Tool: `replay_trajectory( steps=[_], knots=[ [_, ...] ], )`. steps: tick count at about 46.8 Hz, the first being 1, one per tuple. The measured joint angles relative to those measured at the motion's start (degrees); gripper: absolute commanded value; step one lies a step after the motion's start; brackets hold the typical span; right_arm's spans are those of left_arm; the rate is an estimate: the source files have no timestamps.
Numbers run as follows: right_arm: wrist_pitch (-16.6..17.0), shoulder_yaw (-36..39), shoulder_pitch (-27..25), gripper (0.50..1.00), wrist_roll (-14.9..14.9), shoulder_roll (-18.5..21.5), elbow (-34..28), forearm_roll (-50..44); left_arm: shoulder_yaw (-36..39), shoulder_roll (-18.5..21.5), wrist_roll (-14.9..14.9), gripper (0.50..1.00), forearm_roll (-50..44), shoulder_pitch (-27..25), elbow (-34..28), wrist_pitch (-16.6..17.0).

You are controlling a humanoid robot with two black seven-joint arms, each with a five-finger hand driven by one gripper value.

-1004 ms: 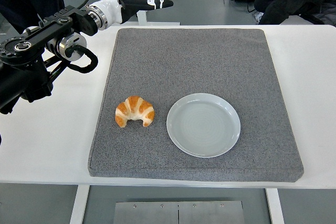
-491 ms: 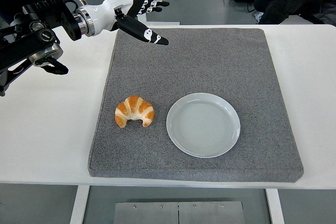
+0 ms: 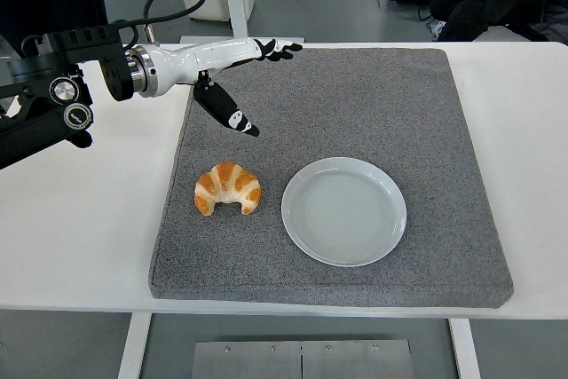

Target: Place the bread on the plate

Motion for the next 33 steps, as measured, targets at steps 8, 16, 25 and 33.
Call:
replay_trajectory(
  steps=[8, 16, 25, 33],
  knots=[
    [0.0, 0.0, 0.0, 1.000, 0.0, 0.0, 0.0, 0.0, 2.4, 1.1, 0.0, 0.990, 2.5, -1.9, -1.0, -1.5],
    [0.0, 0.0, 0.0, 1.000, 0.0, 0.0, 0.0, 0.0, 2.8, 3.2, -0.1, 0.989, 2.9, -2.1, -3.6, -5.1],
    [0.0, 0.0, 0.0, 1.000, 0.0, 0.0, 0.0, 0.0, 4.5, 4.5, 0.3, 0.989, 9.4, -1.5, -5.1, -5.6],
    [0.0, 0.0, 0.0, 1.000, 0.0, 0.0, 0.0, 0.0, 5.6, 4.8, 1.0, 0.989, 13.4, -1.0, -5.5, -5.4]
  ],
)
